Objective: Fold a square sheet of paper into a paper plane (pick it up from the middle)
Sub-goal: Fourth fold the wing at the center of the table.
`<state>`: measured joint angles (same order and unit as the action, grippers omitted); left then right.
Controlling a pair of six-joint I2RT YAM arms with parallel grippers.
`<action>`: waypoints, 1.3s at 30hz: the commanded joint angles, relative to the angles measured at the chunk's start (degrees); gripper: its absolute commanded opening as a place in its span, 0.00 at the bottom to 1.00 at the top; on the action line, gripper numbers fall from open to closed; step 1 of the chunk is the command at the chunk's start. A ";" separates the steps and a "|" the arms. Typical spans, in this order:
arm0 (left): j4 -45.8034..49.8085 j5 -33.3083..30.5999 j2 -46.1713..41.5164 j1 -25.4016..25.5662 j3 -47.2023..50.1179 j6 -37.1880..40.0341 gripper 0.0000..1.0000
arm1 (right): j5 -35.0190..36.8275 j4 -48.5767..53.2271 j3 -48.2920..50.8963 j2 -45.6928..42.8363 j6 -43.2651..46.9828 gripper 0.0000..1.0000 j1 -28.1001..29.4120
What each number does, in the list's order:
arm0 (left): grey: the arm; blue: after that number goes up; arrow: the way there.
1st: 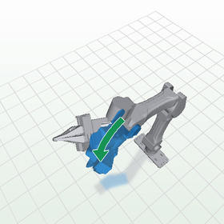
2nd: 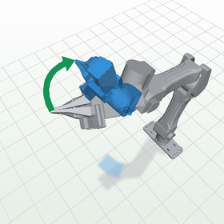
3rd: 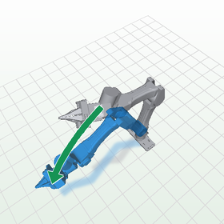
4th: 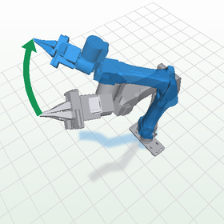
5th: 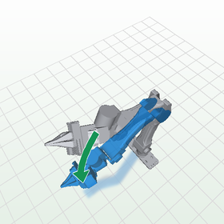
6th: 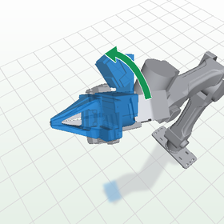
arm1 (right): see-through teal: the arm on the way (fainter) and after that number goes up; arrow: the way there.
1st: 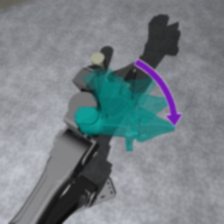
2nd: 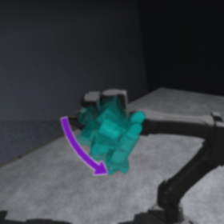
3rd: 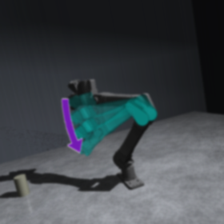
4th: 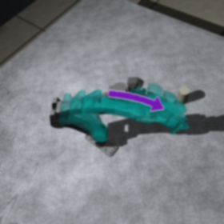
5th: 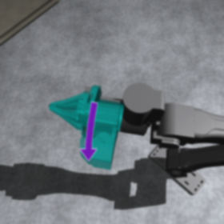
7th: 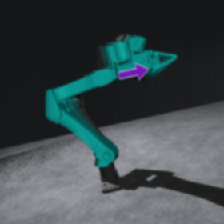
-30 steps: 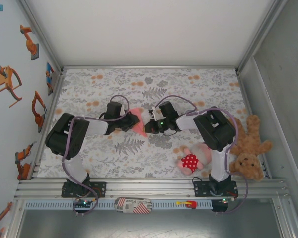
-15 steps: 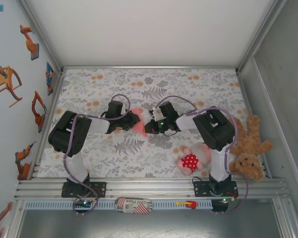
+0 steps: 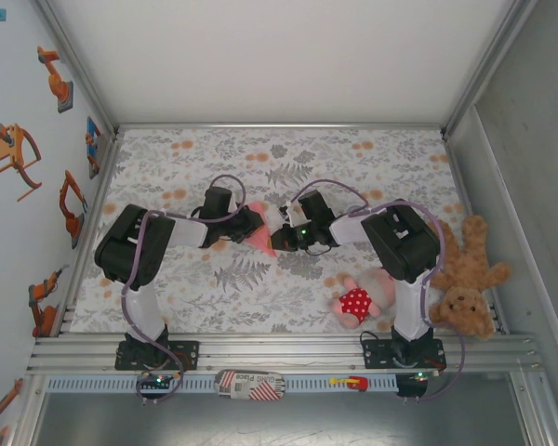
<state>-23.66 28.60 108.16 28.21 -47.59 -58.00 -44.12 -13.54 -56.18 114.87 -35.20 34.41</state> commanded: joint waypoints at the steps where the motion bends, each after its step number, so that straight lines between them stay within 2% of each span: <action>1: -0.51 1.02 1.34 0.28 -1.18 0.36 0.13 | 1.84 1.05 1.30 1.32 -0.38 0.00 -0.68; 6: -0.82 1.10 1.87 0.35 -1.41 0.52 0.13 | 2.02 1.21 1.34 1.02 -0.47 0.00 -0.80; 9: -0.94 1.19 1.90 0.36 -1.45 0.51 0.13 | 1.77 1.31 1.47 0.18 -0.78 0.04 -0.83; 16: -0.33 1.11 1.20 0.31 -1.45 0.77 0.13 | 2.24 1.79 2.52 -6.16 -1.42 0.19 -1.28; 22: -0.33 1.20 0.87 0.36 -1.39 0.74 0.13 | 7.29 7.51 1.37 -8.66 1.66 0.29 -1.34; 24: -0.25 1.19 0.62 0.36 -1.36 0.79 0.13 | 9.70 10.94 -0.17 -8.44 3.71 0.41 -0.87; 27: 0.02 1.24 0.39 0.35 -1.32 0.90 0.13 | 13.75 15.00 -2.51 -7.79 6.29 0.49 0.37; 39: 0.12 1.28 0.14 0.45 -1.54 0.68 0.13 | 22.68 23.13 -9.61 -3.98 11.47 0.49 5.57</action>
<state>-24.45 29.23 109.19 28.36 -48.01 -57.98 -25.15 5.85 -64.10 109.34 -26.22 39.20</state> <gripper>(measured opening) 0.128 0.495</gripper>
